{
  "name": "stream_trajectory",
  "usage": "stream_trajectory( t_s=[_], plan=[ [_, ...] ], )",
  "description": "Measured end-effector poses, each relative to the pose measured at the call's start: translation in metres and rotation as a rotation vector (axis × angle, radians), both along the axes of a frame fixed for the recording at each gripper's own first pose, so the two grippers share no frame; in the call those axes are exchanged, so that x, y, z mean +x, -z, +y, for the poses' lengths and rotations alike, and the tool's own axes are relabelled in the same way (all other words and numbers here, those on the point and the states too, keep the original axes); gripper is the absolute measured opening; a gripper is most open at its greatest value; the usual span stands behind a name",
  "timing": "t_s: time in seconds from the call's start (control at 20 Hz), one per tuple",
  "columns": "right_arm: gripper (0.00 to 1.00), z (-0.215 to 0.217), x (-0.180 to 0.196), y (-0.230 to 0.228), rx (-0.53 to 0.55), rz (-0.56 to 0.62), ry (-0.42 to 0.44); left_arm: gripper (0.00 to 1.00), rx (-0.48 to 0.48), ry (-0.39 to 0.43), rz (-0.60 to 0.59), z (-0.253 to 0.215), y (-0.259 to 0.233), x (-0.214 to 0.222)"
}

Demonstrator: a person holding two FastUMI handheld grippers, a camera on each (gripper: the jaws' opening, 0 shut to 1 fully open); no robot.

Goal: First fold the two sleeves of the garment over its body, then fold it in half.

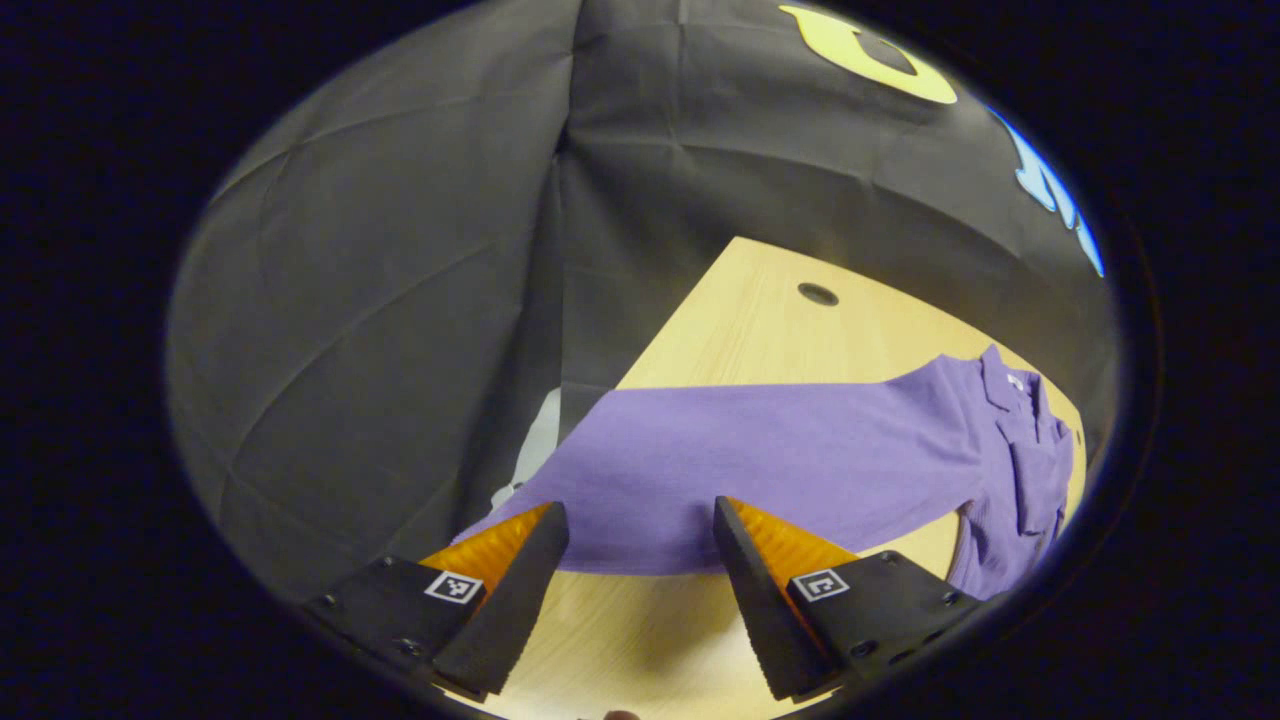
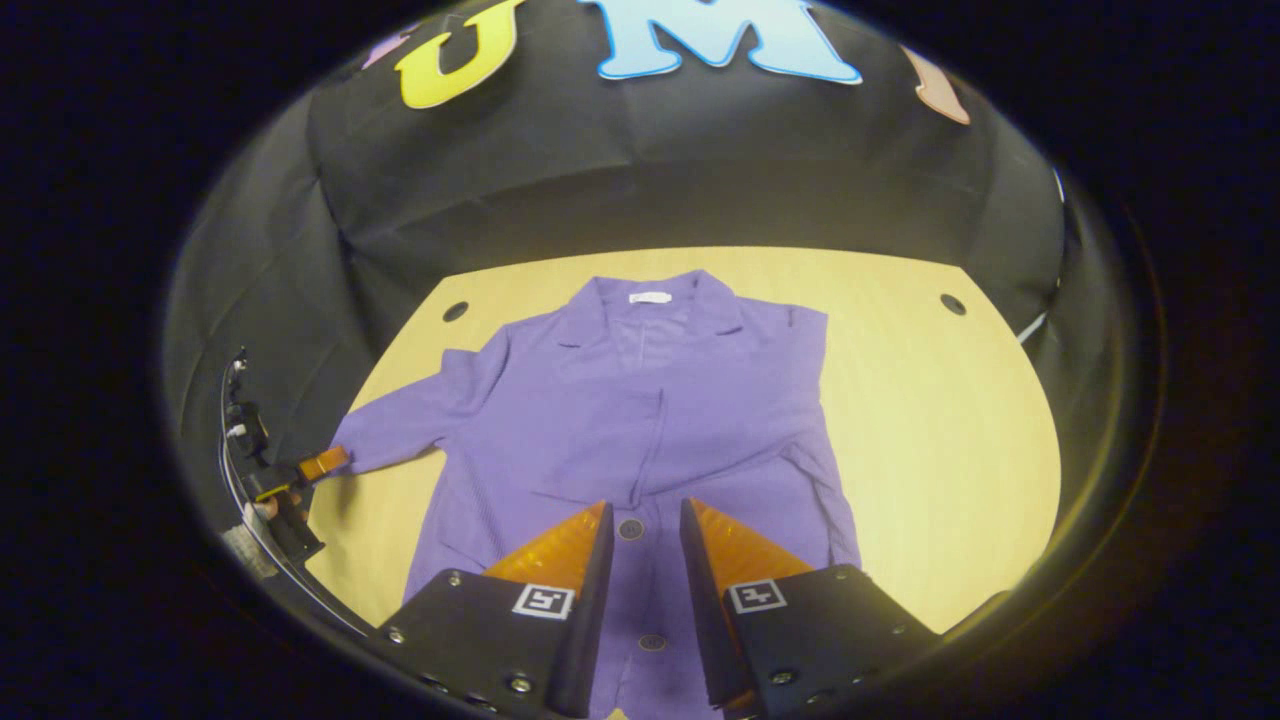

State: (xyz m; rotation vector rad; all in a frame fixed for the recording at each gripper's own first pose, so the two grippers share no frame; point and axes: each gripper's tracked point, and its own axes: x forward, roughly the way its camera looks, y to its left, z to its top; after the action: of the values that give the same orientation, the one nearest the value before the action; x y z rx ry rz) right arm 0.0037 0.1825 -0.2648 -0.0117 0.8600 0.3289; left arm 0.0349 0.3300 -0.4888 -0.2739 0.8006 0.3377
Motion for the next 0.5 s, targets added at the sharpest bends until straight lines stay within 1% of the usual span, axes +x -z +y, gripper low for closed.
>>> stream_trajectory(
  t_s=[0.1,0.25,0.3,0.35,0.4,0.5],
  plan=[
    [0.42,-0.0057,-0.0016,0.0021,0.006,0.009,0.020,0.94,0.013,0.013,0.003,-0.0020,0.0017,0.0010],
    [0.42,-0.0087,-0.0011,0.0036,0.019,0.018,0.034,0.95,0.047,0.044,0.038,-0.0020,0.0039,-0.0017],
    [0.42,-0.0101,-0.0003,0.0035,0.020,0.016,0.036,0.97,0.043,0.036,0.031,-0.0013,0.0023,0.0002],
    [0.42,-0.0106,0.0017,0.0030,0.022,0.012,0.041,0.95,0.042,0.025,0.027,-0.0013,0.0007,0.0005],
    [0.42,-0.0104,0.0020,0.0030,0.029,0.011,0.046,0.95,0.048,0.024,0.026,-0.0009,0.0015,-0.0004],
    [0.42,-0.0090,0.0029,0.0030,0.044,0.011,0.053,0.76,0.050,0.035,0.023,-0.0051,0.0003,0.0021]
  ],
)
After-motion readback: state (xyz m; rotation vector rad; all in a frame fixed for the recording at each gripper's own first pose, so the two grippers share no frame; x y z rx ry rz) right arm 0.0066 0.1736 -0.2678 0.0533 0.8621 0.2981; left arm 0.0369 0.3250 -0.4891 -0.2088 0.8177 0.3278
